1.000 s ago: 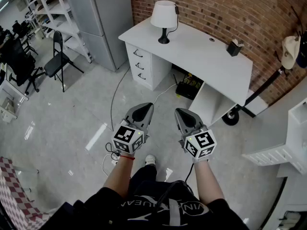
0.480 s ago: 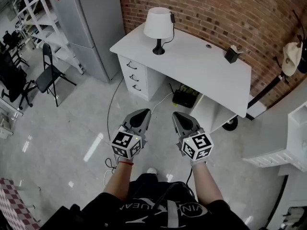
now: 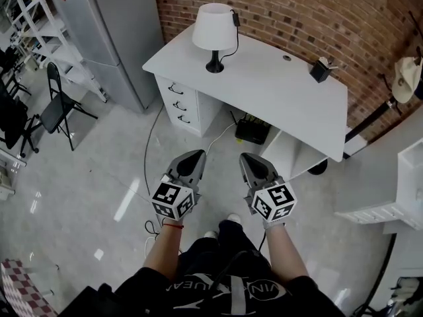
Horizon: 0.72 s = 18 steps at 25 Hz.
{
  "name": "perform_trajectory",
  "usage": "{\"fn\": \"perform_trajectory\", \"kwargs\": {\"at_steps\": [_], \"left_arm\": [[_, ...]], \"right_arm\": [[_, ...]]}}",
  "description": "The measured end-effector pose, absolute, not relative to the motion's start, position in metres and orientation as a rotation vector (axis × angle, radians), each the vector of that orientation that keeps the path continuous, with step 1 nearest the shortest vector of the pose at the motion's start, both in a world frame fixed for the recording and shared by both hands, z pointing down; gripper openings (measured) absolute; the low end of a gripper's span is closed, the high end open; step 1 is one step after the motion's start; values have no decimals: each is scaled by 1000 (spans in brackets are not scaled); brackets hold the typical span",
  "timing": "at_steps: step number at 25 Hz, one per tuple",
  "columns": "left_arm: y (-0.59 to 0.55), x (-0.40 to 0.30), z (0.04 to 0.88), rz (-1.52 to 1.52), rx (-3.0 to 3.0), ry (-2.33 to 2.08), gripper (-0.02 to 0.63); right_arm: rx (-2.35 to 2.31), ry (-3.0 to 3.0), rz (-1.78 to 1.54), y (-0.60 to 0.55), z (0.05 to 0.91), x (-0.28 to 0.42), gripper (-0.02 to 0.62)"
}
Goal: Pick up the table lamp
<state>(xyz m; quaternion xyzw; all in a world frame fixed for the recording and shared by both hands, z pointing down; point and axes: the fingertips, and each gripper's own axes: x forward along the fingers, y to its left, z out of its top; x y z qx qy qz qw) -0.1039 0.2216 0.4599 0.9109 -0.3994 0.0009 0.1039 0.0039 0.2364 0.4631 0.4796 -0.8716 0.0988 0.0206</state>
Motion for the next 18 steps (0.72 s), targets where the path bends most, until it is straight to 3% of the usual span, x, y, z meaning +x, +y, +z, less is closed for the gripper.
{"fn": "perform_trajectory", "kwargs": {"at_steps": [18], "left_arm": [[101,-91,457,-1,2671,-1243,6]], "right_arm": [[1380,-2751,261,109,463,7,2]]}}
